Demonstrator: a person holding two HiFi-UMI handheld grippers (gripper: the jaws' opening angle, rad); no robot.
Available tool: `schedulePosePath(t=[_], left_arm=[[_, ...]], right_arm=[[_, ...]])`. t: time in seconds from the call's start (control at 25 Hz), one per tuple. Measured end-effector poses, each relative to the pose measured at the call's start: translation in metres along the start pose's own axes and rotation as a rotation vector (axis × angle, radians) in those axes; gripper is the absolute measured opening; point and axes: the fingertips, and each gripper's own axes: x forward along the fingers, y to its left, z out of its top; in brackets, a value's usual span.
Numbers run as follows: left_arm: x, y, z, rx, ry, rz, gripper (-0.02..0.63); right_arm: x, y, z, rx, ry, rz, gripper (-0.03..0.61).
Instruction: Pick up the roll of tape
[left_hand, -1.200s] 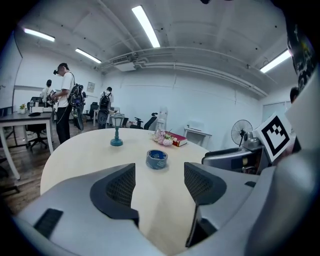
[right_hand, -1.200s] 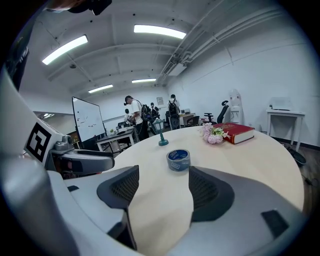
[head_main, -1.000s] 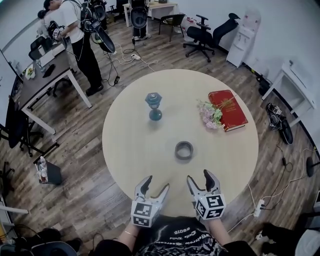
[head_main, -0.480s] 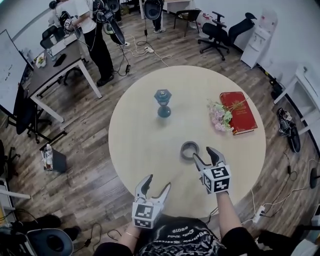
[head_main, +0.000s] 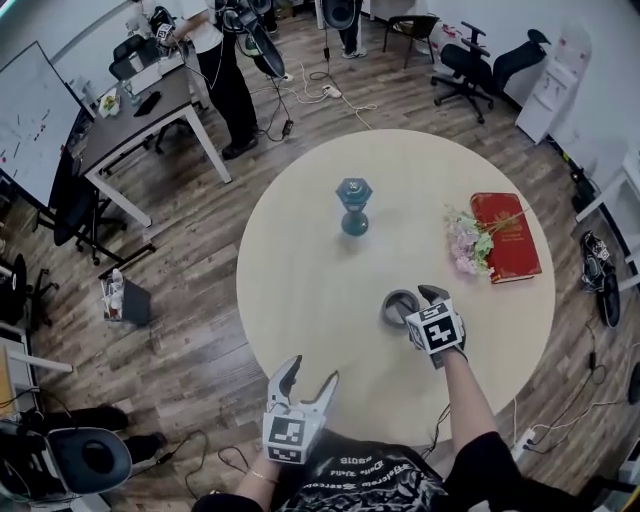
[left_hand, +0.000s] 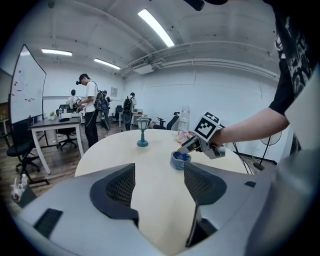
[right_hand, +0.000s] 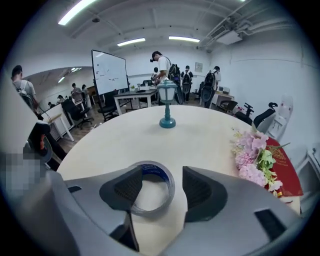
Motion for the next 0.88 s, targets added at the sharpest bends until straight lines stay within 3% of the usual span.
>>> schedulePosePath(t=[0.28,0.36,0.56,0.68,0.88], left_arm=[[-0.008,0.022,-0.010,-0.022,0.036,0.077,0.325],[-0.008,0.024,-0.011,-0.028,0.041,0.086,0.325],[-0.008,0.020,-0.012,-0.003,0.050,0.081,0.325],[-0.010,0.016,-0.015,0.035,0.065,0.077,0.325],[-0.016,0.014,-0.017,0.009,0.060,0.078,0.325]], right_arm=[[0.034,-0.006,-0.016,0.007,0.103,0.060,0.233],[0.039,-0.007,-0.019,0.007,0.119,0.067,0.201],[0.044,-0.010,-0.026,-0.010,0.143,0.044,0.093],[0.045,-0.011,-0.024,-0.052,0.157,0.033,0.080],[0.038,-0.013,-0.024,-0.028,0.156,0.013,0.067]])
